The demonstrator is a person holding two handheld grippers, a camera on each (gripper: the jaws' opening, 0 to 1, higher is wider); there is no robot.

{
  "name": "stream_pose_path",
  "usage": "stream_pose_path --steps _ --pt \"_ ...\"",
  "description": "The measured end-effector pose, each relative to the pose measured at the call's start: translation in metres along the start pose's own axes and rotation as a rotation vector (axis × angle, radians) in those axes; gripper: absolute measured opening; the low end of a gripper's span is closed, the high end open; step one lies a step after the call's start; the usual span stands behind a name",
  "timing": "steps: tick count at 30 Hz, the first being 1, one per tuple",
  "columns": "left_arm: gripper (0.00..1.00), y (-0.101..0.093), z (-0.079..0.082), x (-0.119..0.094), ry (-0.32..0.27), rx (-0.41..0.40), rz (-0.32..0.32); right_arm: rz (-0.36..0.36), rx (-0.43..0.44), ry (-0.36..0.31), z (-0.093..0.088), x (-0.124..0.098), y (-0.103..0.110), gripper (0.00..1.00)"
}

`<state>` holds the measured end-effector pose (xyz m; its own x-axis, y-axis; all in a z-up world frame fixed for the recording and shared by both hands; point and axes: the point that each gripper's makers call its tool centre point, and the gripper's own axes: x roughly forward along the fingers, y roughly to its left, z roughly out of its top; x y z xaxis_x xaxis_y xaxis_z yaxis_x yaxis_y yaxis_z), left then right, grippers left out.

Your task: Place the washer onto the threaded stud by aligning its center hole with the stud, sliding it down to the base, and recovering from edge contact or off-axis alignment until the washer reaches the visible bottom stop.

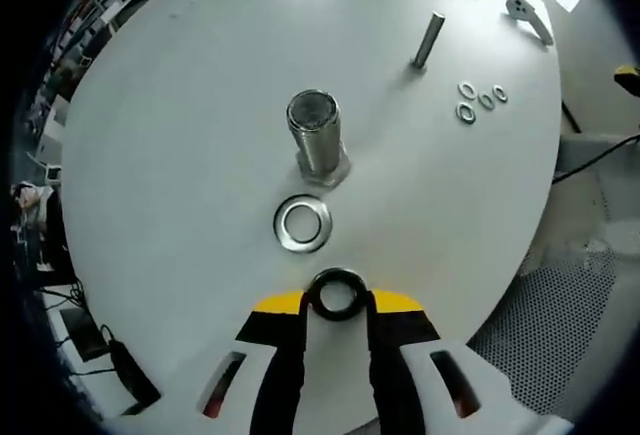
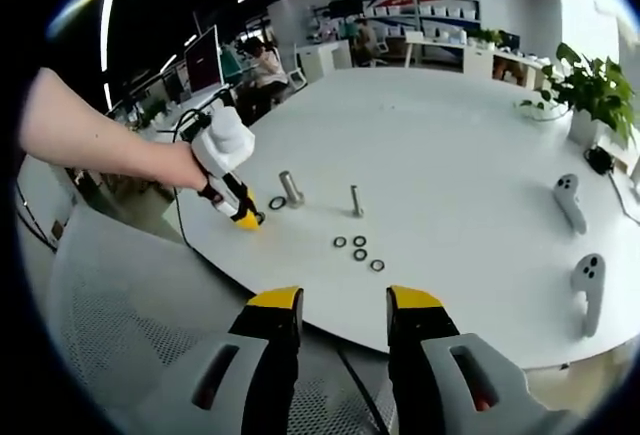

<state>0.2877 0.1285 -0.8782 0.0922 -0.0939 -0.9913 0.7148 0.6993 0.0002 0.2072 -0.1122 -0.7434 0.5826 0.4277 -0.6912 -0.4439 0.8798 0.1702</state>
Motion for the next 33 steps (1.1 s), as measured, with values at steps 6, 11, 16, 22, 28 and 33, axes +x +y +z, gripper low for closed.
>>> stream_pose_path --steps 6,11,16,22,28,33 --pt "0.21 -0.0007 -0.0002 0.0001 0.041 0.005 0.008 0.002 0.001 -0.005 0.0009 0.0 0.0 0.35" --pt "0.21 0.0005 -0.0006 0.0008 0.05 0.007 0.01 0.004 -0.004 0.011 -0.0014 0.0008 0.0011 0.35" --pt "0.22 -0.0018 -0.0005 -0.0007 0.03 0.046 0.015 0.003 0.0 0.01 -0.0013 0.0013 0.0005 0.36" --pt "0.22 -0.0015 -0.0004 -0.0009 0.016 0.057 -0.003 0.007 -0.009 0.025 -0.0037 0.0022 0.0012 0.35" --pt "0.24 -0.0033 -0.0002 -0.0013 0.013 0.057 -0.008 0.006 -0.008 0.022 -0.0033 0.0018 0.001 0.35" --pt "0.24 -0.0028 0.0007 -0.0002 0.018 0.036 -0.001 0.006 -0.01 0.027 -0.0042 0.002 0.0011 0.35"
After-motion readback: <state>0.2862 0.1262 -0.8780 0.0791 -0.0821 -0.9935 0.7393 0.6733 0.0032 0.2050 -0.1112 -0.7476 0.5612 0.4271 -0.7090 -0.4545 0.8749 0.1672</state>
